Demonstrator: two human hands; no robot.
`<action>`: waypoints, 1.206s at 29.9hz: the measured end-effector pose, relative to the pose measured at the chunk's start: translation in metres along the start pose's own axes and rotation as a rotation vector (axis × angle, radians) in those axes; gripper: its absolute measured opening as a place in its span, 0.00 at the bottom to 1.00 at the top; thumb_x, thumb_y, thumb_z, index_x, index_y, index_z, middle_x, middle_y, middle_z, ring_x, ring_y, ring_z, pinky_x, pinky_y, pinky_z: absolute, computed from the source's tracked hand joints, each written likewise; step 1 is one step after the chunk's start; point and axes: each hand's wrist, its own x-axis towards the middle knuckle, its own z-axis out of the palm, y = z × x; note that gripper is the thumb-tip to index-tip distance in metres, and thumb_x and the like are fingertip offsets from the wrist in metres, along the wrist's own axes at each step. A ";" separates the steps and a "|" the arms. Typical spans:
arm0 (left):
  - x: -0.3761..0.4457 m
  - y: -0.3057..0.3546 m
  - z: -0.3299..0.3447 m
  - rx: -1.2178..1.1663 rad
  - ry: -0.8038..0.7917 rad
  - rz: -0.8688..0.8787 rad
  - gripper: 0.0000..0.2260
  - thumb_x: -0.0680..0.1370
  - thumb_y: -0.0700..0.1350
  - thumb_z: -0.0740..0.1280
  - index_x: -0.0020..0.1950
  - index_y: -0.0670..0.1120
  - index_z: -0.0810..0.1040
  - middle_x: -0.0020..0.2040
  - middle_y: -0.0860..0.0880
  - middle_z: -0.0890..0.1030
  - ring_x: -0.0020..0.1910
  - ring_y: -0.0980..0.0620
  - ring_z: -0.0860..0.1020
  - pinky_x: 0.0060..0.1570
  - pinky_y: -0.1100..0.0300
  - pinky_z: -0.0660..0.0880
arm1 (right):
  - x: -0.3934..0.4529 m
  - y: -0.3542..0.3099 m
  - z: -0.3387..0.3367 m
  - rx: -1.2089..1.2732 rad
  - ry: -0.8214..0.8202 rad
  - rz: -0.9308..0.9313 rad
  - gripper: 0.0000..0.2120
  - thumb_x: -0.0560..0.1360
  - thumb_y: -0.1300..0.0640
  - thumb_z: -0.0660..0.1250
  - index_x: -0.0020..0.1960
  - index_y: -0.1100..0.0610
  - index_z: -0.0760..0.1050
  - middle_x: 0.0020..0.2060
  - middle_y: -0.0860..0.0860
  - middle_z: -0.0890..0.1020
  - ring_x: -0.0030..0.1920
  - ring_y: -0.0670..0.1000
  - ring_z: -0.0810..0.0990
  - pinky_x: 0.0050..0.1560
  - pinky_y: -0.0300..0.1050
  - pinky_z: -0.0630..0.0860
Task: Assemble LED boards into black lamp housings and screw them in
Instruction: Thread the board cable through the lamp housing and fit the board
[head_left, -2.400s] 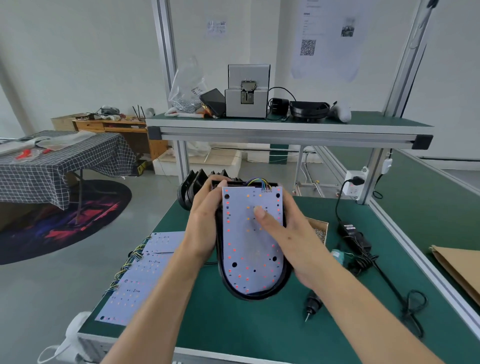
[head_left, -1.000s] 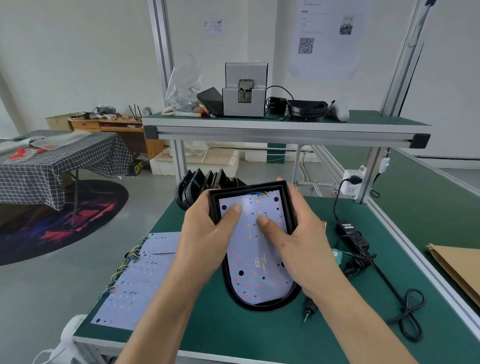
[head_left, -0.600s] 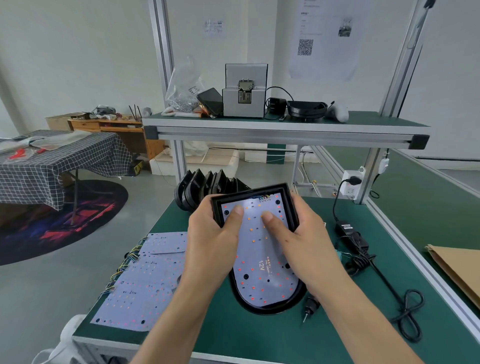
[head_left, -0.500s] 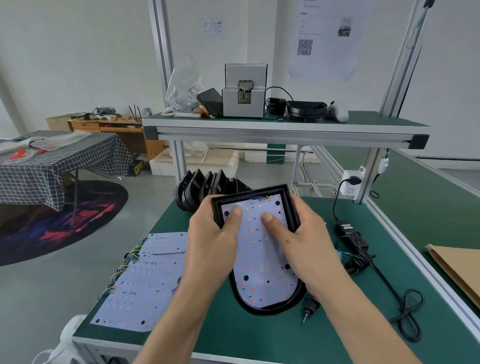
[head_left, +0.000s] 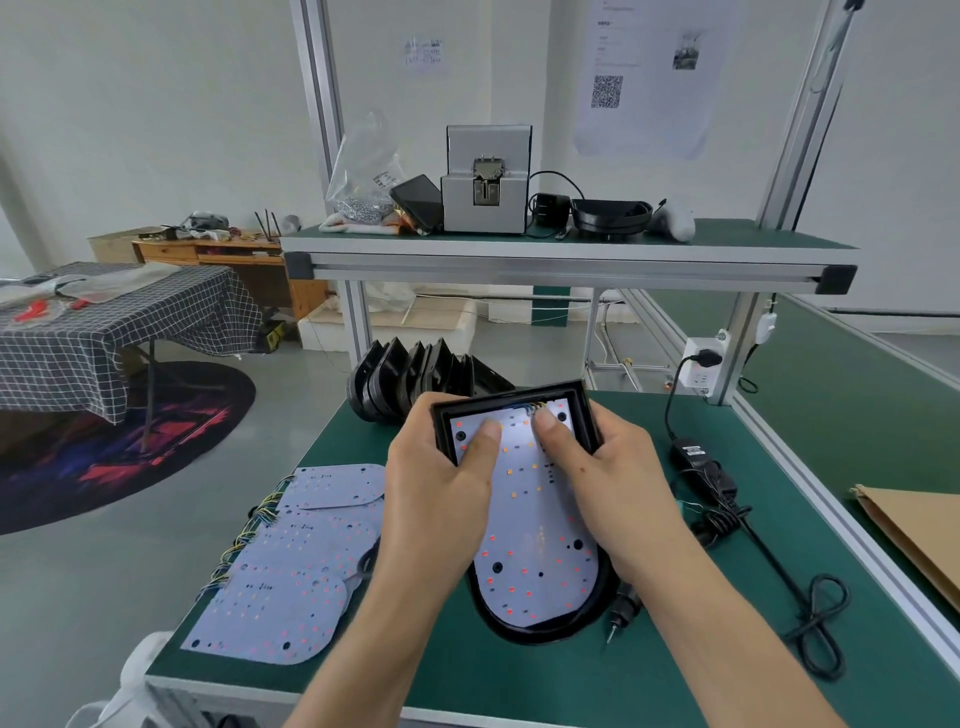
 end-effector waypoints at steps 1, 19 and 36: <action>0.000 0.000 0.000 0.008 0.002 0.000 0.07 0.76 0.49 0.69 0.50 0.60 0.79 0.46 0.57 0.86 0.48 0.54 0.84 0.54 0.44 0.81 | -0.001 0.001 0.000 0.002 0.014 0.012 0.09 0.82 0.48 0.71 0.44 0.43 0.83 0.39 0.43 0.87 0.38 0.44 0.84 0.39 0.36 0.78; 0.004 -0.005 -0.010 0.081 -0.460 -0.104 0.08 0.86 0.47 0.63 0.53 0.50 0.81 0.39 0.53 0.82 0.34 0.57 0.76 0.33 0.59 0.73 | 0.005 0.002 -0.019 0.372 0.022 0.350 0.18 0.77 0.41 0.71 0.50 0.56 0.86 0.46 0.56 0.89 0.41 0.54 0.87 0.37 0.45 0.82; 0.039 0.021 -0.025 -0.300 -0.453 0.059 0.04 0.81 0.41 0.64 0.55 0.47 0.75 0.36 0.48 0.80 0.33 0.56 0.75 0.34 0.69 0.70 | -0.018 0.040 -0.042 0.643 -0.143 0.268 0.41 0.62 0.33 0.82 0.62 0.61 0.82 0.54 0.63 0.85 0.57 0.66 0.83 0.55 0.56 0.81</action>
